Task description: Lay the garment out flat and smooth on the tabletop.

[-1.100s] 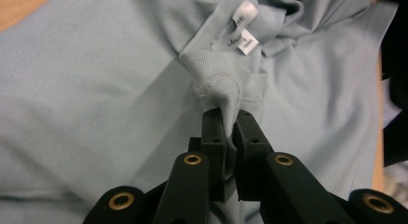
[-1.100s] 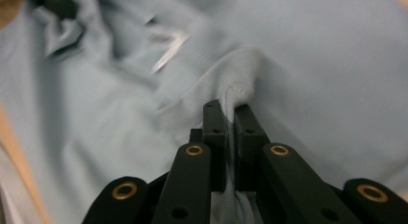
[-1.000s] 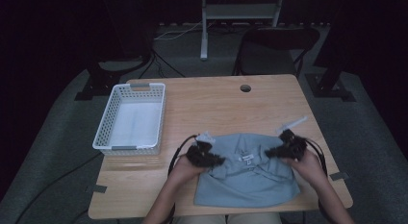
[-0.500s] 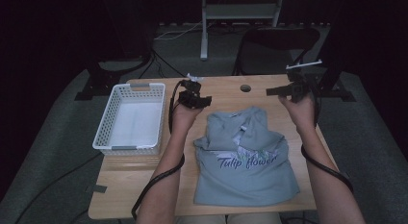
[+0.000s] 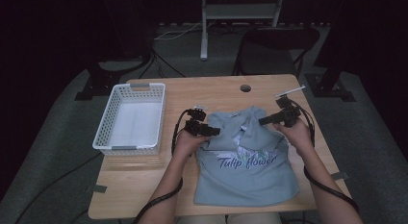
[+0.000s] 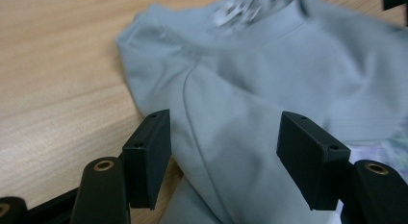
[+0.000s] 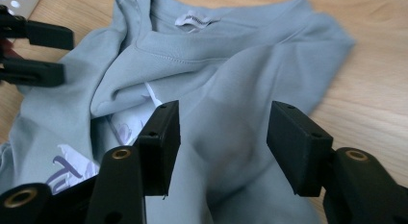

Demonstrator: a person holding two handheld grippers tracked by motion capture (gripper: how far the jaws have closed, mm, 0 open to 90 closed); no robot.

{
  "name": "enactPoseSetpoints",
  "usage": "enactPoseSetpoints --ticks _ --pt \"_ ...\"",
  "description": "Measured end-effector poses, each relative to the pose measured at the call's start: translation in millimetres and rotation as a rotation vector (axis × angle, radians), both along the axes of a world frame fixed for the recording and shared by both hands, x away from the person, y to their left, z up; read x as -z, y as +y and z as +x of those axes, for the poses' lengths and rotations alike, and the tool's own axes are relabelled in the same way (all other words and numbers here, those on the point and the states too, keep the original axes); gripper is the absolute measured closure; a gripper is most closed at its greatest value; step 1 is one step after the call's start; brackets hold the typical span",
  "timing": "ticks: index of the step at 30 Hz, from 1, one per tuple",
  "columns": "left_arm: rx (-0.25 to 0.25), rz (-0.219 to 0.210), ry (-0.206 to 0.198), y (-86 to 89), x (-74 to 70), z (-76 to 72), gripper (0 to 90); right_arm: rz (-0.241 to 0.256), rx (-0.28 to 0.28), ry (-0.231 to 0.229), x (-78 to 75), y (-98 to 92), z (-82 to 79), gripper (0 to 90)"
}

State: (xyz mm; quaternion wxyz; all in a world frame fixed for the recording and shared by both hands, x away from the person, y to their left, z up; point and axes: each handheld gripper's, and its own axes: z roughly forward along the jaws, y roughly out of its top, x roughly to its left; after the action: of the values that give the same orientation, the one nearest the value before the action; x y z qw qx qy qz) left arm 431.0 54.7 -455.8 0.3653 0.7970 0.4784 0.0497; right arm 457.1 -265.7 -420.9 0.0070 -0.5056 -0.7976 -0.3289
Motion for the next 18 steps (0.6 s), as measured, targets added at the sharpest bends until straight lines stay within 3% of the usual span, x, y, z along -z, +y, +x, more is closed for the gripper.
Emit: enactPoseSetpoints --ticks 4,5,7,8,9,11,13,14,15,16,18 --pt "-0.002 0.047 0.005 -9.5 9.5 6.2 40.7 -0.045 -0.015 0.024 12.3 16.9 5.6 43.5" --pt "0.004 0.049 -0.005 -10.9 9.8 6.9 46.3 -0.069 -0.02 0.029 15.1 21.1 7.2 51.0" --pt "0.026 0.044 -0.035 -10.6 7.0 8.8 73.8 -0.143 -0.033 0.02 17.8 28.2 8.0 83.0" --pt "0.024 0.039 -0.059 -9.5 3.3 10.3 86.3 -0.176 -0.041 0.006 16.9 30.5 8.9 87.5" --pt "0.016 0.036 -0.085 -8.5 -2.3 12.7 87.9 -0.201 -0.033 -0.019 12.9 32.2 9.9 87.7" --pt "-0.041 0.02 -0.179 -3.7 -21.4 18.8 88.0 -0.236 0.0 -0.086 -3.6 31.7 15.1 87.8" --pt "-0.121 0.004 -0.275 3.2 -45.0 26.6 87.7 -0.219 0.103 -0.199 -31.3 24.2 20.9 87.5" --pt "-0.158 0.005 -0.294 6.1 -53.9 33.2 84.2 -0.191 0.163 -0.256 -45.6 17.7 23.2 83.2" --pt "-0.186 0.012 -0.275 10.0 -60.8 40.9 69.6 -0.16 0.224 -0.295 -57.7 10.7 26.0 69.3" --pt "-0.199 0.015 -0.239 13.4 -64.1 48.4 57.6 -0.133 0.272 -0.309 -66.4 3.5 29.8 62.6" --pt "-0.25 0.072 -0.212 18.3 -64.3 54.5 42.9 -0.095 0.317 -0.274 -73.5 -7.7 35.9 54.7"
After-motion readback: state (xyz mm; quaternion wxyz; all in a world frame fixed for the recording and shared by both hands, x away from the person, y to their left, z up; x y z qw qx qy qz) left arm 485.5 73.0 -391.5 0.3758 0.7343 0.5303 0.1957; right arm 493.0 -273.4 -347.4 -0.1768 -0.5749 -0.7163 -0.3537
